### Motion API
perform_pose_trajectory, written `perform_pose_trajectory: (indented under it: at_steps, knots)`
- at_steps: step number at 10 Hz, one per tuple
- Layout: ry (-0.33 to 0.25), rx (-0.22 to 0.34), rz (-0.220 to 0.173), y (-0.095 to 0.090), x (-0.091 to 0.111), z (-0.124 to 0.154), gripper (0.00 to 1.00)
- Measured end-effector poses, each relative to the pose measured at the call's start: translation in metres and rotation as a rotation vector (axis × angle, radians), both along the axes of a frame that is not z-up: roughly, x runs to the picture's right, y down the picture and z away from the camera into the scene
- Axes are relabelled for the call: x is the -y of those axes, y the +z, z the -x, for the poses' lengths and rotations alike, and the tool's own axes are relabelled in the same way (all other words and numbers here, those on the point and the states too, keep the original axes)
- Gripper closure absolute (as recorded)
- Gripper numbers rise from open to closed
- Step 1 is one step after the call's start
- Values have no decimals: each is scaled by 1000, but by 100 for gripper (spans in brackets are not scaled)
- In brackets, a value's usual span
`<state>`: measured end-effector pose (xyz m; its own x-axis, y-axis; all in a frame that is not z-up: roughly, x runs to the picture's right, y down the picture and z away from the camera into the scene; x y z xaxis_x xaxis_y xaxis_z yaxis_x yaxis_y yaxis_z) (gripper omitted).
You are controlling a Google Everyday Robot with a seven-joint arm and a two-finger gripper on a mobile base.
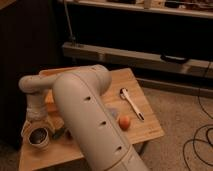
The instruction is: Stack cups into tray
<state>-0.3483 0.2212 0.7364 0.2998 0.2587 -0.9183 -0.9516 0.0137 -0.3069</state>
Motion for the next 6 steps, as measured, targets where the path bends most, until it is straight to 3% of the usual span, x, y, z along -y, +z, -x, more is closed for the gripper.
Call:
perform_pose_trajectory:
  at_steps: [5, 6]
  knots:
    - [-29, 6, 41, -11, -8, -3, 20]
    - [-34, 4, 59, -11, -11, -7, 24]
